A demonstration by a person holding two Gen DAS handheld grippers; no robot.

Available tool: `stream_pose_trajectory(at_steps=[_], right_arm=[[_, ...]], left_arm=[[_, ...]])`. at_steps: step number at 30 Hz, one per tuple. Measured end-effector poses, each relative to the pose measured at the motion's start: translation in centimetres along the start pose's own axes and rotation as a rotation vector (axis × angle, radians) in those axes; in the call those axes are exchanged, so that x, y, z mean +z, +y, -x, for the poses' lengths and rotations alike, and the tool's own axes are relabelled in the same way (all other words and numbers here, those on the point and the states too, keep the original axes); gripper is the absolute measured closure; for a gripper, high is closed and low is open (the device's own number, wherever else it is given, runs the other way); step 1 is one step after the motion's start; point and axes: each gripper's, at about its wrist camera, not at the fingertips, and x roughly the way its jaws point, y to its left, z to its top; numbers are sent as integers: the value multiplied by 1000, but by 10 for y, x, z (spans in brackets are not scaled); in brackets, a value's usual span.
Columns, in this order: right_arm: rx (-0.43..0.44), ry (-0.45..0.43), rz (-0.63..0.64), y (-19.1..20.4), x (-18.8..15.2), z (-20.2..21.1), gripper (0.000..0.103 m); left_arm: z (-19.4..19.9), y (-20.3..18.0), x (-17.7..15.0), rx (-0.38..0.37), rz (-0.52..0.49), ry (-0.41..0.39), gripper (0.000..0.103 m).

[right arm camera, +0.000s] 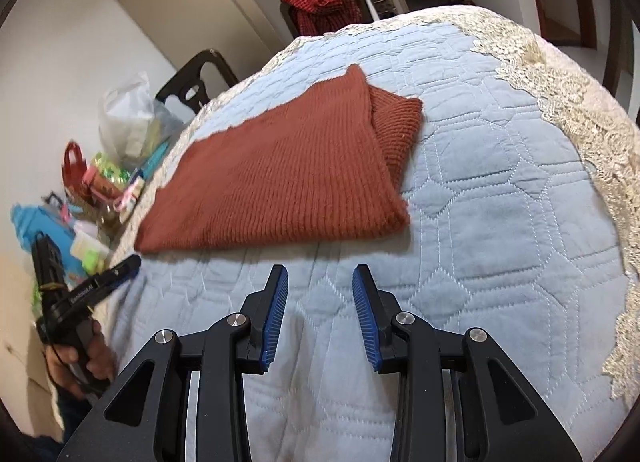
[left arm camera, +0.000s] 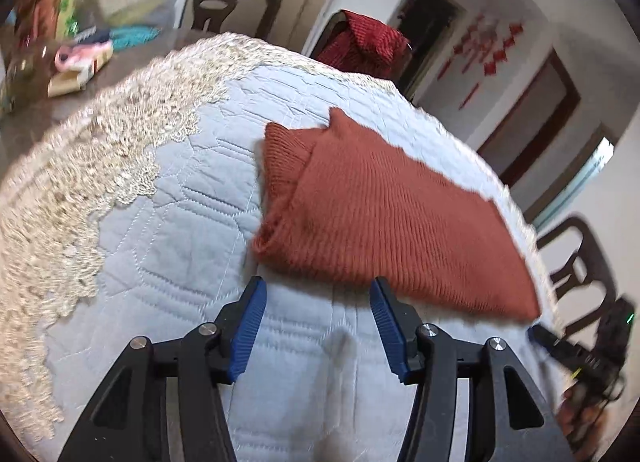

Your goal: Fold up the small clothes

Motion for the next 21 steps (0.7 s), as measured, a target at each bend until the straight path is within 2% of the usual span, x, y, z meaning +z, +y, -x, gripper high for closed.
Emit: stream_pose_trajectory(at_steps=[8, 13, 14, 21], right_arm=[[71, -36, -131, -14, 10, -5, 67], [111, -71, -204, -21, 12, -2, 67], [120, -80, -217, -22, 11, -1, 67], [107, -93, -299, -31, 4, 5, 67]], left_arm=[[-12, 1, 11, -29, 68, -18, 44], [-18, 0, 16, -18, 75, -31, 46], [-18, 1, 17, -13, 77, -31, 49], [-19, 4, 17, -4, 82, -34, 55]])
